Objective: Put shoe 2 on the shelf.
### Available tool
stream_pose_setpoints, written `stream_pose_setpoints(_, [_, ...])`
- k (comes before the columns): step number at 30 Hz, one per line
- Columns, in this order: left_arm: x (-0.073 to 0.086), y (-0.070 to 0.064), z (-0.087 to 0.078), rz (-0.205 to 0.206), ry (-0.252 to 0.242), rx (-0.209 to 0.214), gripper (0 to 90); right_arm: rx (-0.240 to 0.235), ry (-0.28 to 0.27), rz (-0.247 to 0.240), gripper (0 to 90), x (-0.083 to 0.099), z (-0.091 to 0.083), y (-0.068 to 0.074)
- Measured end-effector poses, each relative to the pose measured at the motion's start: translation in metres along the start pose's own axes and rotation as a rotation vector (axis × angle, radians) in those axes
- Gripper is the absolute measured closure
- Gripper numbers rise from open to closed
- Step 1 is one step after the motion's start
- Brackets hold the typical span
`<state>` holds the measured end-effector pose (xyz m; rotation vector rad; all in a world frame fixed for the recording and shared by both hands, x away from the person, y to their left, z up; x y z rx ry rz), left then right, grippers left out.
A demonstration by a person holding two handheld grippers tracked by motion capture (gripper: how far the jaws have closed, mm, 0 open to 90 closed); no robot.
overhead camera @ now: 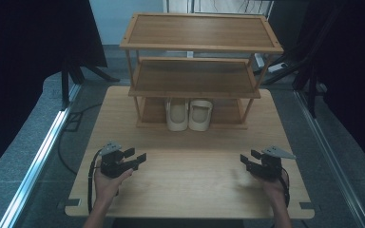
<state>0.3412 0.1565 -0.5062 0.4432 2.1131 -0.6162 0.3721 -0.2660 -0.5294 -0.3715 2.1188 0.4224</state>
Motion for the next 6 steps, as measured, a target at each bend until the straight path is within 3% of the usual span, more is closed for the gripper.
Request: stream_pose_setpoints(6, [-0.0003,0.0042,-0.0008,-0.008,-0.002,-0.016,38.6,0.027,0.018,0.007,40.0,0.0030,0.0032,-0.0086])
Point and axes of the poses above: each handheld gripper's, and its own axes: z roughly forward along the jaws, x roughly out of its underside, y roughly to its left, the point moved 8 cm from there along z, roughly forward along the jaws, and after that the axes turned 3 degrees about z, right-handed, at the moved point
